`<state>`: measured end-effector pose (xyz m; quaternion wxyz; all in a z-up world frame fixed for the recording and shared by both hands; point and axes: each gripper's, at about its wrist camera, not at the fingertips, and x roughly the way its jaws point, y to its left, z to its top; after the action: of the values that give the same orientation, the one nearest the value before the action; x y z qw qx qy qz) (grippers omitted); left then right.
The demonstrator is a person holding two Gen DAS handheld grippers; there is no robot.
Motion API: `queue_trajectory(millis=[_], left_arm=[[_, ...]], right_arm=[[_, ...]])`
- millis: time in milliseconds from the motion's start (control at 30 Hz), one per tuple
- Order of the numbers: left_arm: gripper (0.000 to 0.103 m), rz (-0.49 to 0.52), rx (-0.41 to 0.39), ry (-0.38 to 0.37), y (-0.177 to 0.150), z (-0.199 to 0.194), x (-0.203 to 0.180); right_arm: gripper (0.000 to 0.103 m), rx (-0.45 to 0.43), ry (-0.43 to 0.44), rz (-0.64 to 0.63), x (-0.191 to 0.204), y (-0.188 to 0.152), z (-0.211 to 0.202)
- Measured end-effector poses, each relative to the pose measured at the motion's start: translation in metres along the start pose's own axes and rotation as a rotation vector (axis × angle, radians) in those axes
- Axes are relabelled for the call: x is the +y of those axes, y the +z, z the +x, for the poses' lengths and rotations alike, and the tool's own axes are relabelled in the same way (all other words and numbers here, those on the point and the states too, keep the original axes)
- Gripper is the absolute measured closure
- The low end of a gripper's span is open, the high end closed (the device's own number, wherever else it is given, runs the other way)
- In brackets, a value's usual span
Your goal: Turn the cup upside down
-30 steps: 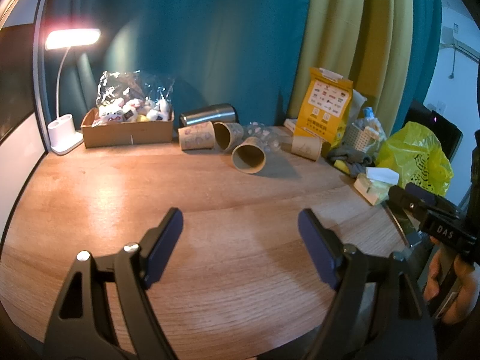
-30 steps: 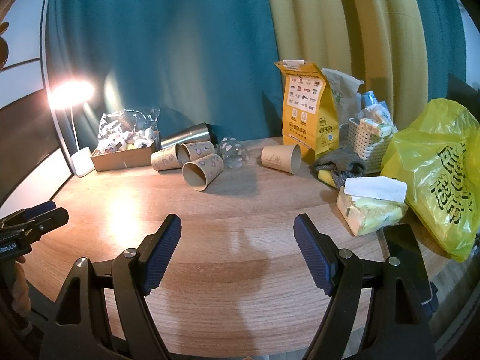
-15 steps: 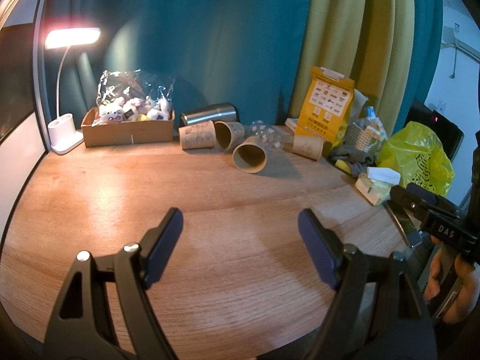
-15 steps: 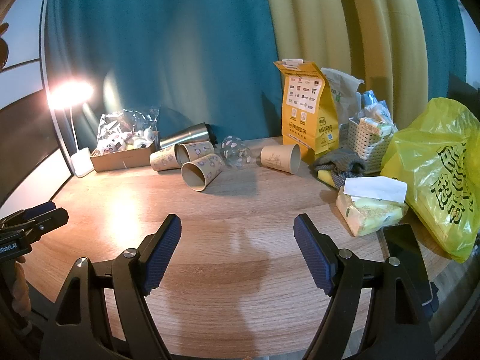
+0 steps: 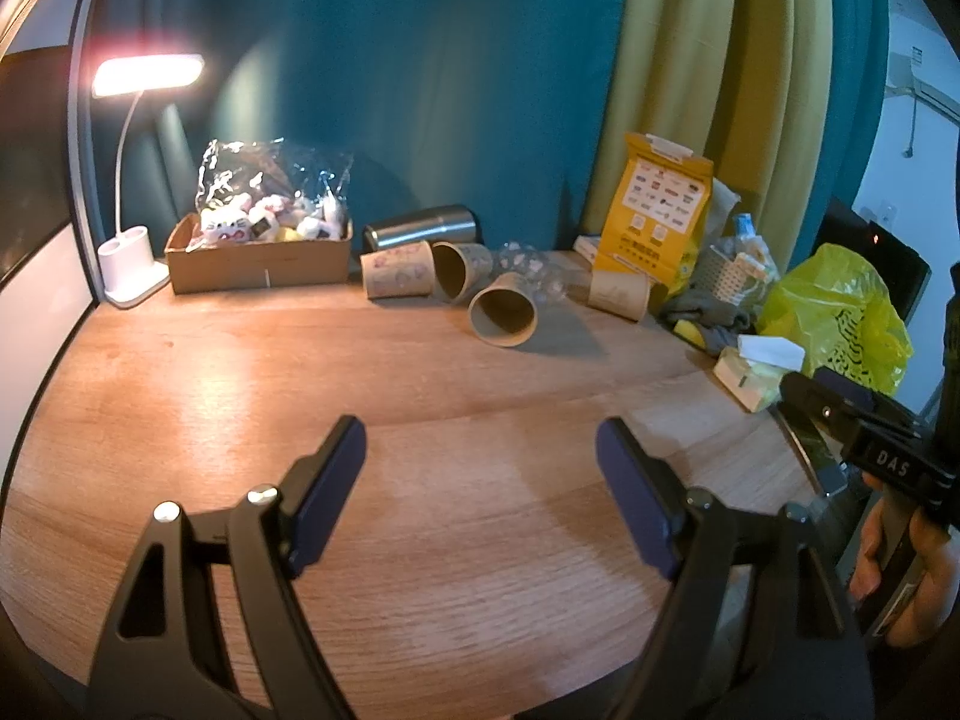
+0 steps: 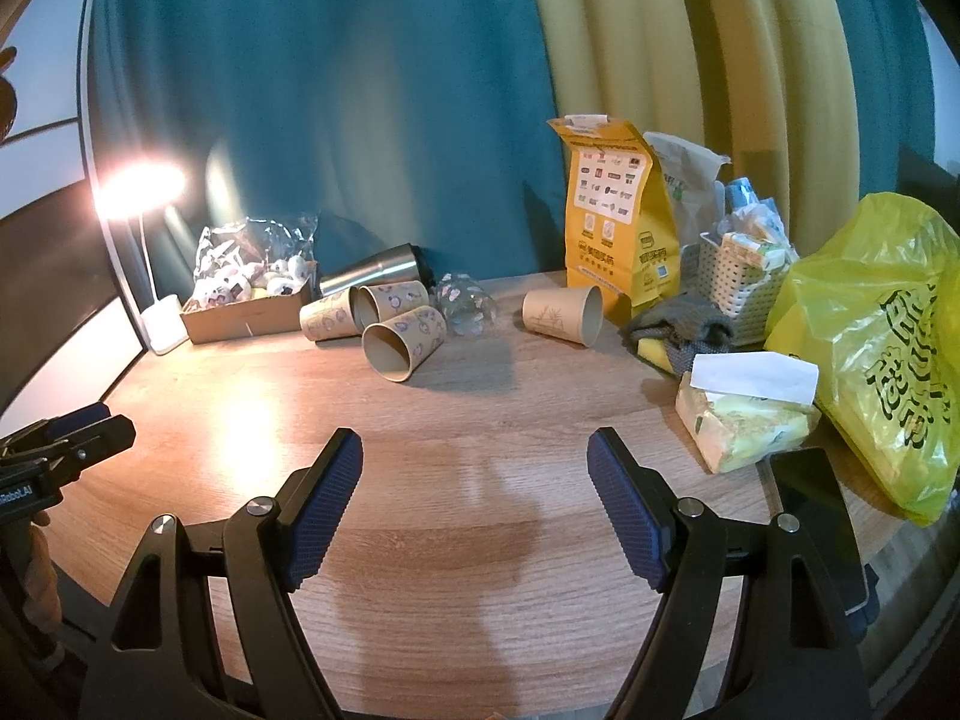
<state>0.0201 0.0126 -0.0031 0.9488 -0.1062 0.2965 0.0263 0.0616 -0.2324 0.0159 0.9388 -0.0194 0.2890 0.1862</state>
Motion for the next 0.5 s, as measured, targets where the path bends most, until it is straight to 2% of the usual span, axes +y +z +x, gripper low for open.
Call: queue_trajectory(millis=[300,500], left_arm=[[0.022,0.028,0.029,-0.004,0.003,0.013,-0.003],[0.022,0.157,0.059,-0.013,0.025,0.041,-0.024]], right_arm=[[0.023,0.005,0.002,0.006,-0.001,0.0,0.004],[0.023,0.022,-0.002,0.039,-0.015,-0.002,0.02]])
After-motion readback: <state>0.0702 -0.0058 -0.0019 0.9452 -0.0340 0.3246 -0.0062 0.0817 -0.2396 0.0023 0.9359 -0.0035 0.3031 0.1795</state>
